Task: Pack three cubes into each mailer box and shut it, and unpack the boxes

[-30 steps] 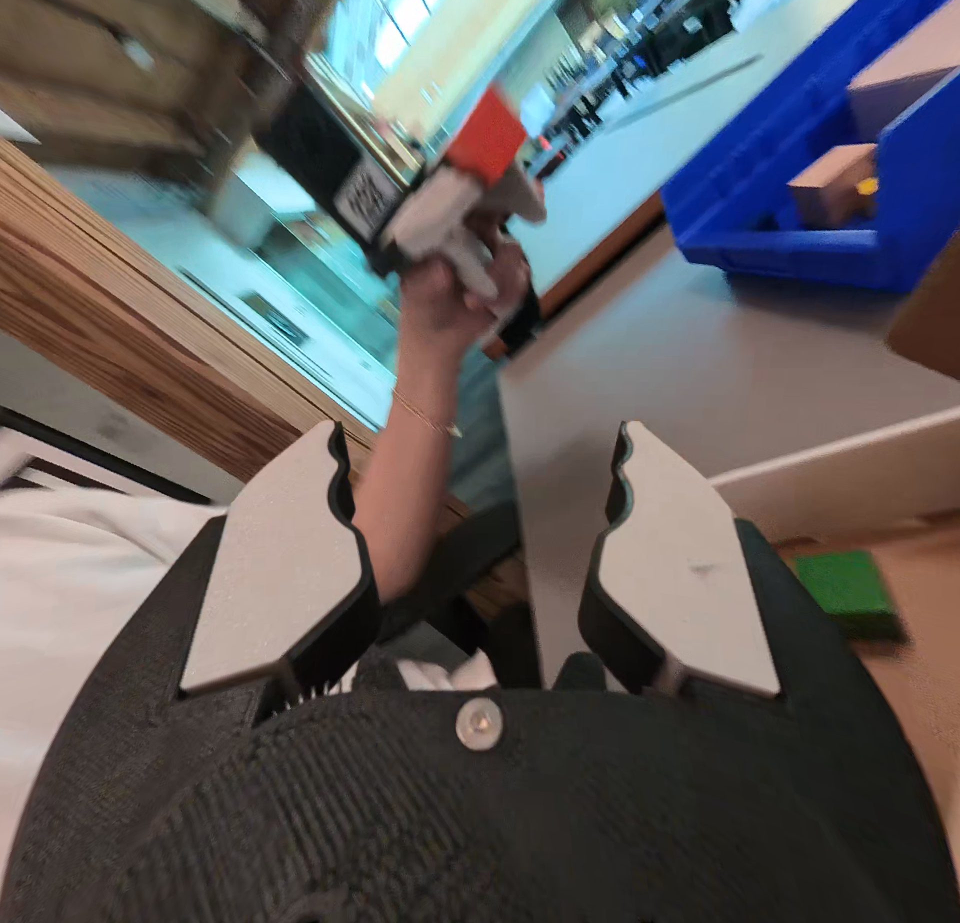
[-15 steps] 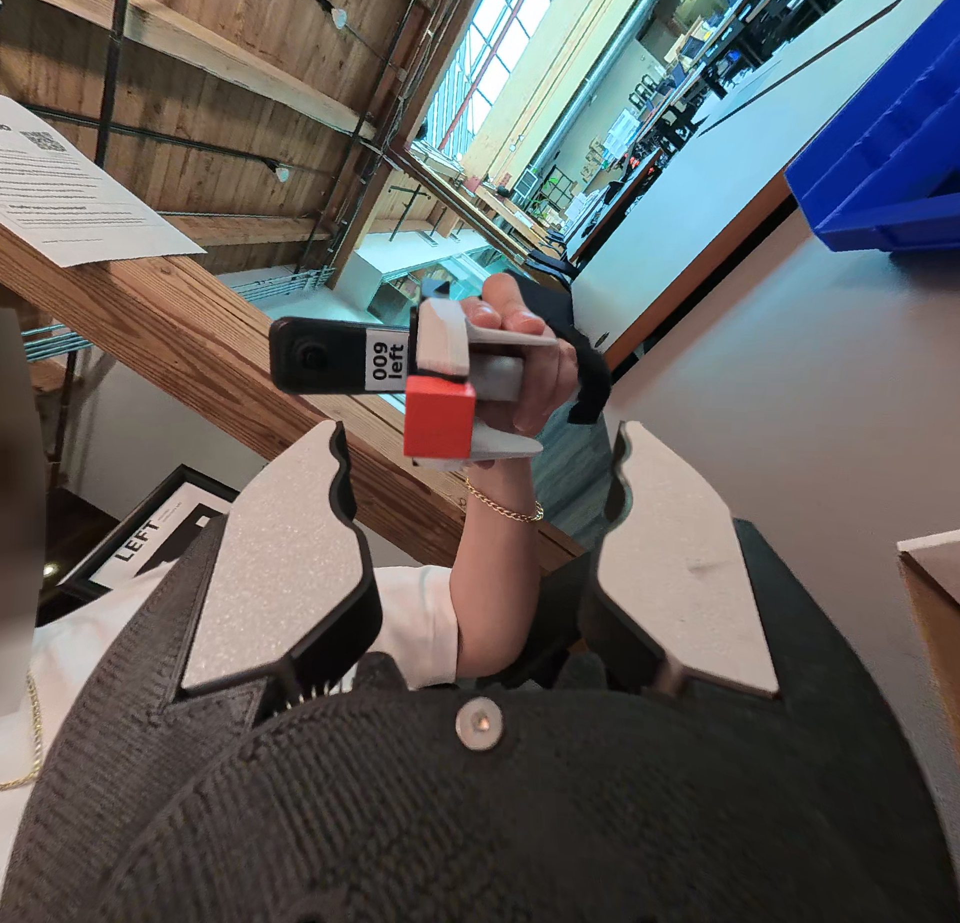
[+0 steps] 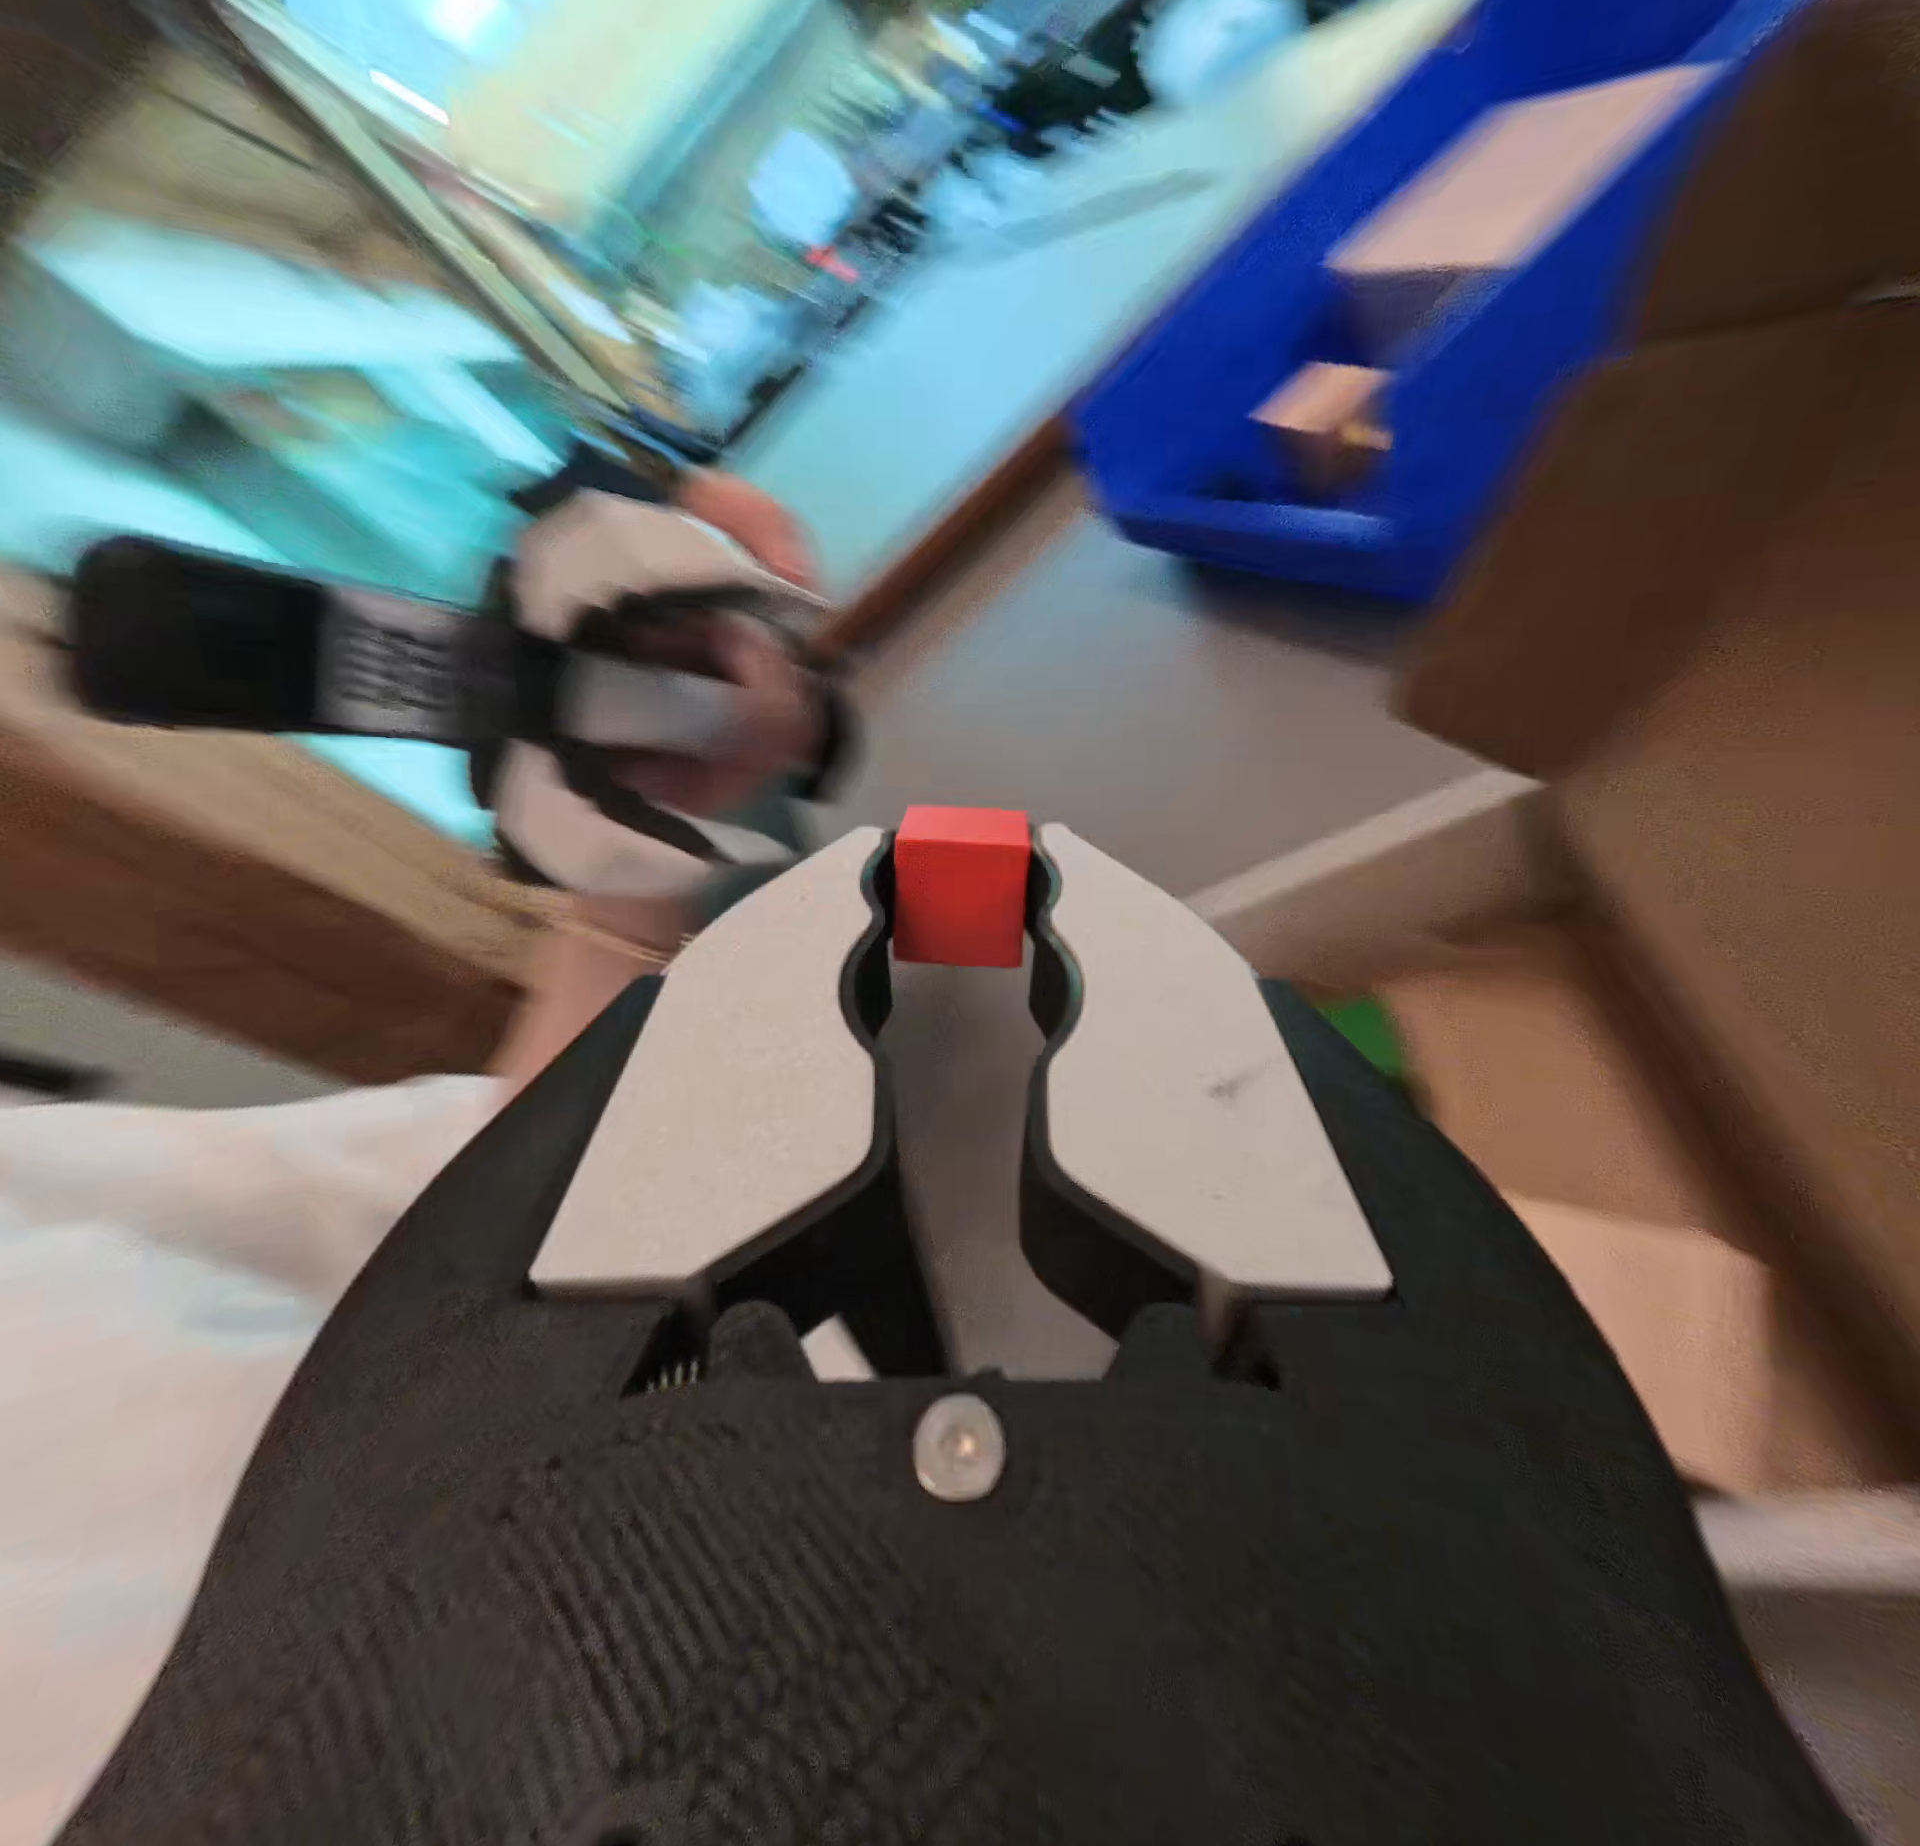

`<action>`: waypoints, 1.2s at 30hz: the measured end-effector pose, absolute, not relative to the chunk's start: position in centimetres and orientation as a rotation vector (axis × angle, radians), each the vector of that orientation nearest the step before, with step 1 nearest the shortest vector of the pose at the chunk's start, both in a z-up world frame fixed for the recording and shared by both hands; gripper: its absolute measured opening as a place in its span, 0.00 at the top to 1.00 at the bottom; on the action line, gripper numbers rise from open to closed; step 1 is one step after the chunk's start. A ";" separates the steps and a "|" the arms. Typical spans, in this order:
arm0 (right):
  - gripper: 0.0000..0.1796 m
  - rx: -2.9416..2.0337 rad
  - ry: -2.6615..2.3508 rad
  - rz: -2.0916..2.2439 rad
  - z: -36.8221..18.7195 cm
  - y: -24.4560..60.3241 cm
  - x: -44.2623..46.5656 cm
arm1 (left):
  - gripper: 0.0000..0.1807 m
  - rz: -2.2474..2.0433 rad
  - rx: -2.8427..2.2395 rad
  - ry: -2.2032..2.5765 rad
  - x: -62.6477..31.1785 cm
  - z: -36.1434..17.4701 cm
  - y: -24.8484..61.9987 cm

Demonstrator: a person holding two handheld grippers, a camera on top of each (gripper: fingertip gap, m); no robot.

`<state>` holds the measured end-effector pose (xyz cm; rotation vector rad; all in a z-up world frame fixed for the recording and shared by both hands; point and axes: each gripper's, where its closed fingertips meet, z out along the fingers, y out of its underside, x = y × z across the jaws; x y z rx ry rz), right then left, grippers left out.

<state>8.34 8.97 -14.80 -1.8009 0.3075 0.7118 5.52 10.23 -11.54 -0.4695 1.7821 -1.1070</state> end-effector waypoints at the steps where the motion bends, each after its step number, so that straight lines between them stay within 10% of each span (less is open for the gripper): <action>1: 0.87 -1.912 0.329 0.550 -16.4 8.4 9.9 | 0.75 -1.088 -0.513 1.773 5.8 -11.7 11.0; 10: 0.87 -2.336 0.263 0.124 -24.0 7.0 12.1 | 0.81 -0.902 -0.825 1.870 8.0 -16.0 14.1; 13: 0.74 -2.264 0.267 0.223 -22.6 7.0 11.4 | 0.82 -0.920 -0.949 1.846 8.7 -16.6 14.6; 29: 0.73 -1.969 0.686 -0.107 -18.7 1.7 21.6 | 0.84 -0.762 -1.446 1.692 17.9 -19.0 16.0; 36: 0.90 -1.947 0.664 -0.130 -18.8 3.1 23.6 | 0.97 -0.716 -1.489 1.680 20.2 -19.5 16.3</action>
